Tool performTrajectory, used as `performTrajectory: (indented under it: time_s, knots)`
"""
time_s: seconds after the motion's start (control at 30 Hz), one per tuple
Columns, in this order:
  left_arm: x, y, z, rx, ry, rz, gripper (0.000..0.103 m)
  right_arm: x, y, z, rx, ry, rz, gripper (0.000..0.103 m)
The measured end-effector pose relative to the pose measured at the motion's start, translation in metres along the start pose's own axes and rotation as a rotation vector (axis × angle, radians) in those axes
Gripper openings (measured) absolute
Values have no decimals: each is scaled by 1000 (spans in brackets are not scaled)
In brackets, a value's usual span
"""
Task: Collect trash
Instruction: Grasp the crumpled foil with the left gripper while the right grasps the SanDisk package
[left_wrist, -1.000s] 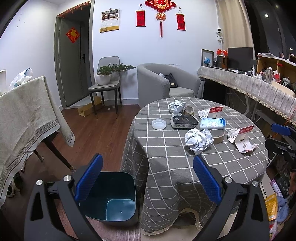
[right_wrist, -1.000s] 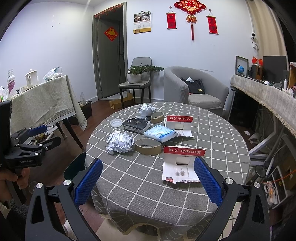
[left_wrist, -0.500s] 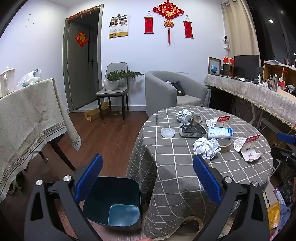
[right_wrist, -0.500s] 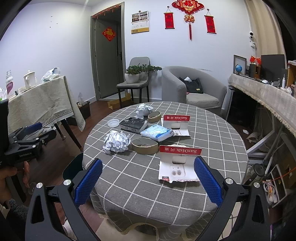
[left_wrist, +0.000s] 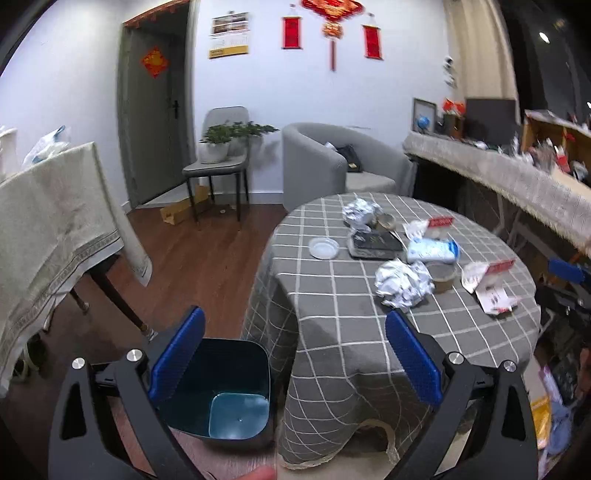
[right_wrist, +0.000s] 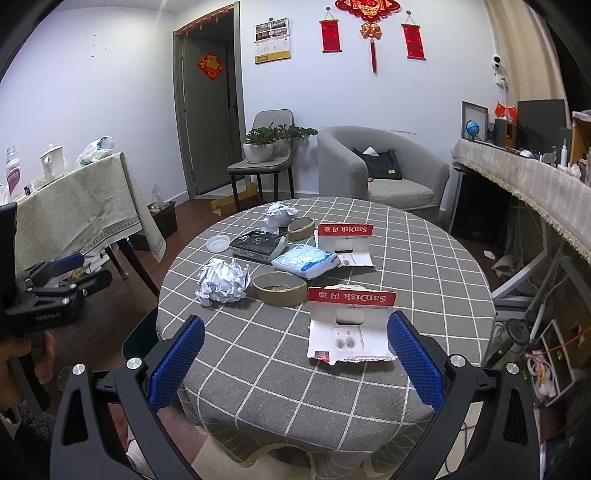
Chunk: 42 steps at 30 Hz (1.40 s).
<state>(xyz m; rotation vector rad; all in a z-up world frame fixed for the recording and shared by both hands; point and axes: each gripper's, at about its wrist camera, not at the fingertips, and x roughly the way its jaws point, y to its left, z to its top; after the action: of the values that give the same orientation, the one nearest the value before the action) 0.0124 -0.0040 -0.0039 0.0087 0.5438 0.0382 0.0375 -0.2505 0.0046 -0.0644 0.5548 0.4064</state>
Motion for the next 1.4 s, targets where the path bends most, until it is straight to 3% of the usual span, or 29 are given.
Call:
performTrajectory:
  time_s: [0.57, 0.77, 0.87, 0.97, 1.4]
  knots:
    - [27, -40, 7, 76, 32, -74, 99, 13, -17, 8, 27, 31, -1, 100]
    - [39, -53, 11, 108, 29, -156, 98, 25, -29, 8, 43, 55, 7, 100]
    - [50, -62, 11, 146, 46, -201, 95, 30, -37, 10, 62, 61, 20, 100]
    - [66, -70, 11, 159, 97, -277, 82, 34, -44, 12, 93, 64, 38, 100]
    - [102, -75, 16, 215, 129, -315, 81, 63, -52, 16, 109, 117, 52, 100]
